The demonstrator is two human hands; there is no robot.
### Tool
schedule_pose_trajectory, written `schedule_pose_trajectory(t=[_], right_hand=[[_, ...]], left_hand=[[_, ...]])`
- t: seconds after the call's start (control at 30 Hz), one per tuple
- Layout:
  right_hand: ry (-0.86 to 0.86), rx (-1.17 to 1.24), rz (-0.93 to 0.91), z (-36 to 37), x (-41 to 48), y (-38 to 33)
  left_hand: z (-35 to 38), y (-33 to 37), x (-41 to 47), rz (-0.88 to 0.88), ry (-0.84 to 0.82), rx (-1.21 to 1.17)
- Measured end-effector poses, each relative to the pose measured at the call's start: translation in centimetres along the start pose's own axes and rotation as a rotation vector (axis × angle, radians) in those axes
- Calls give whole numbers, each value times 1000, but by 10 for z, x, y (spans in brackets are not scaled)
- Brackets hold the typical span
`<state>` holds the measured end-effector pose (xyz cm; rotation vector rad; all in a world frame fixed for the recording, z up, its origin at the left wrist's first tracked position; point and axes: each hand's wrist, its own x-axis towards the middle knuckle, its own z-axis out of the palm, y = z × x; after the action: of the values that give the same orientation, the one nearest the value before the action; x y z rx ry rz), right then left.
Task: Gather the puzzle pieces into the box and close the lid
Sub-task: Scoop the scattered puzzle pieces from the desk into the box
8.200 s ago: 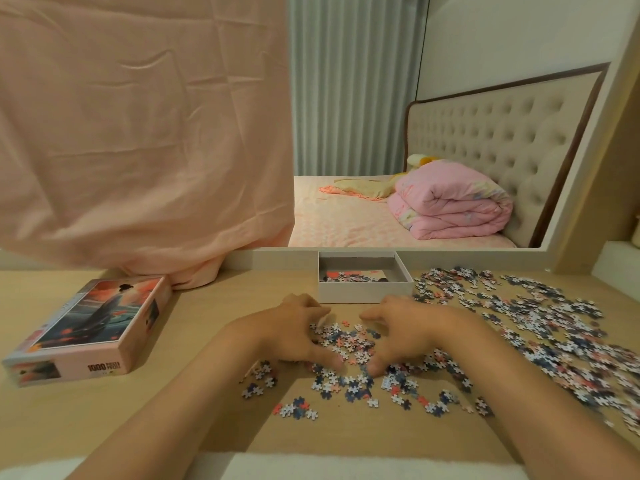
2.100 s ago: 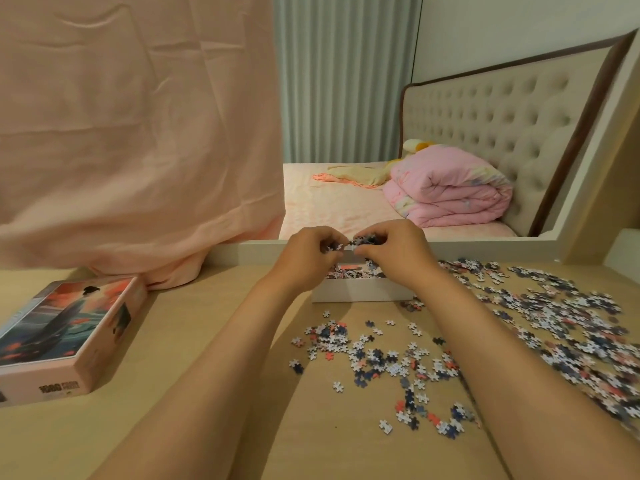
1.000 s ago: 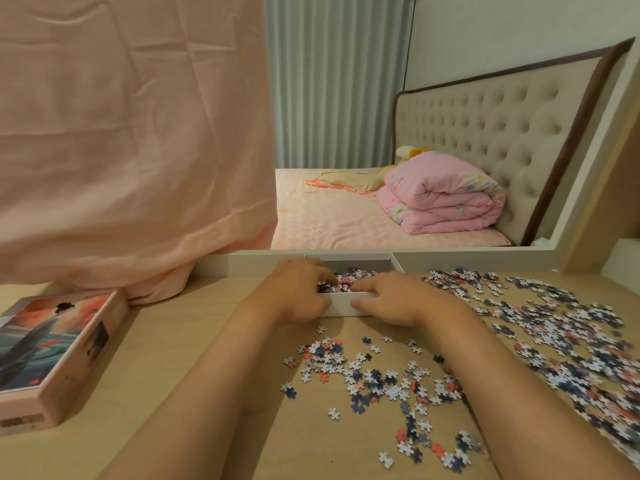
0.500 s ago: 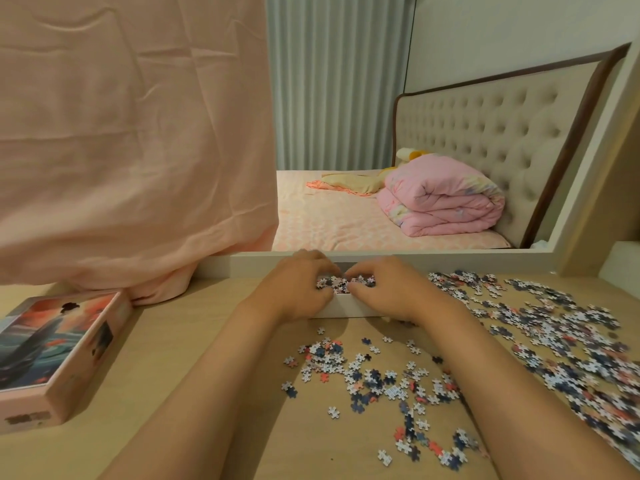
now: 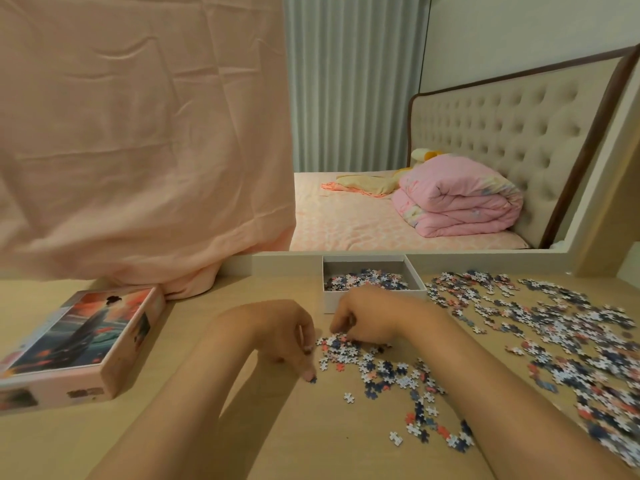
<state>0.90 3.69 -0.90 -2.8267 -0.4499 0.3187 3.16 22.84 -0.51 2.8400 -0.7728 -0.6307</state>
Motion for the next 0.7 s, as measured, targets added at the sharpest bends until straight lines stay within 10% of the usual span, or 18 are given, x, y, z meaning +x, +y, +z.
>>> schedule_pose_trajectory(t=[0.2, 0.7], right_hand=[[-55, 89, 34, -7, -7, 1], [-186, 7, 318, -19, -23, 18]], left_hand=[[4, -7, 16, 56, 212, -65], [18, 27, 22, 202, 122, -61]])
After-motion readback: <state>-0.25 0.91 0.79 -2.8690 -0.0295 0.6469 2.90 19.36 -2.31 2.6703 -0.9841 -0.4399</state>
